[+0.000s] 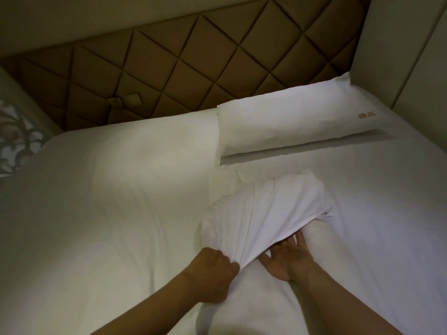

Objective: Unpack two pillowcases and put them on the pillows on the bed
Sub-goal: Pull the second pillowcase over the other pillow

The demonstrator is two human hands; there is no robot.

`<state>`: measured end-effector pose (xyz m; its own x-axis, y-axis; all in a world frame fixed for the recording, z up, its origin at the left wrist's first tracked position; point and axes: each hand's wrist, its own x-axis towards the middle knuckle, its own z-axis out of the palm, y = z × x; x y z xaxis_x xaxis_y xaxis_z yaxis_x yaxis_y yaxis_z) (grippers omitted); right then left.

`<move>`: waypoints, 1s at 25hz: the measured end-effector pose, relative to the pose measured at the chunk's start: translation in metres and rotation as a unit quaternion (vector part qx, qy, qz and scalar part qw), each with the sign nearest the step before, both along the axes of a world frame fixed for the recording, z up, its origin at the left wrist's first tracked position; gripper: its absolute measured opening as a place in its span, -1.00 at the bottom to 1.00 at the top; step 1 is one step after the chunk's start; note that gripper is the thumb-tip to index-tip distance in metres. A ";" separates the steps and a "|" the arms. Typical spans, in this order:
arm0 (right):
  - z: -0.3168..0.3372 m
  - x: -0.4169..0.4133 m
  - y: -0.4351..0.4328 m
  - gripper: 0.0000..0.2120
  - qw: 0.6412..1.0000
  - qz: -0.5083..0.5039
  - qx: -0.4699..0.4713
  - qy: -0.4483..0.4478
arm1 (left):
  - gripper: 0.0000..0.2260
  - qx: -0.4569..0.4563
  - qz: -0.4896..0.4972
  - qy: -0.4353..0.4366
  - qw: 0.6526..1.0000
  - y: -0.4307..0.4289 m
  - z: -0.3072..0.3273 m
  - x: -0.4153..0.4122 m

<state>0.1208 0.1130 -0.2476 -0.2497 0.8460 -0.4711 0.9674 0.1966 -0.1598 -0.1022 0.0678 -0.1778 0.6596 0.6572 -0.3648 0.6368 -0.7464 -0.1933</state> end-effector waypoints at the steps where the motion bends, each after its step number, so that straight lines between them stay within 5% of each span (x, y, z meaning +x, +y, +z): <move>1: 0.002 0.001 -0.001 0.04 1.000 0.004 0.004 0.002 | -0.82 0.012 -0.006 -0.018 1.000 -0.009 -0.004 0.001; 3: 0.007 0.003 -0.004 -0.12 1.000 0.006 0.011 0.005 | -0.79 0.018 -0.011 -0.033 0.999 -0.019 -0.007 0.004; 6: 0.007 0.003 -0.007 0.02 0.999 -0.026 0.021 0.033 | -0.87 0.044 0.054 -0.012 0.998 0.005 0.003 0.005; 13: -0.002 0.006 -0.004 -0.06 0.993 -0.068 0.051 0.082 | -0.67 0.067 0.210 0.058 0.974 0.078 -0.007 0.006; 19: -0.014 0.004 0.008 -0.11 0.992 -0.062 0.055 0.092 | -0.56 0.129 0.218 -0.068 0.965 0.110 -0.001 0.058; 22: -0.011 0.006 0.009 -0.19 0.991 -0.058 0.050 0.107 | -0.42 -0.025 0.251 -0.113 0.961 0.120 0.002 0.120; 25: 0.003 0.022 0.013 -0.37 0.965 -0.075 0.035 0.248 | -0.46 -0.092 0.306 -0.057 0.946 0.125 -0.022 0.142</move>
<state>0.1432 0.1257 -0.2451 -0.3014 0.9157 -0.2657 0.7939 0.0866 -0.6018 0.0401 0.1931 -0.1997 0.2183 0.8607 -0.4599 0.9694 -0.2457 0.0004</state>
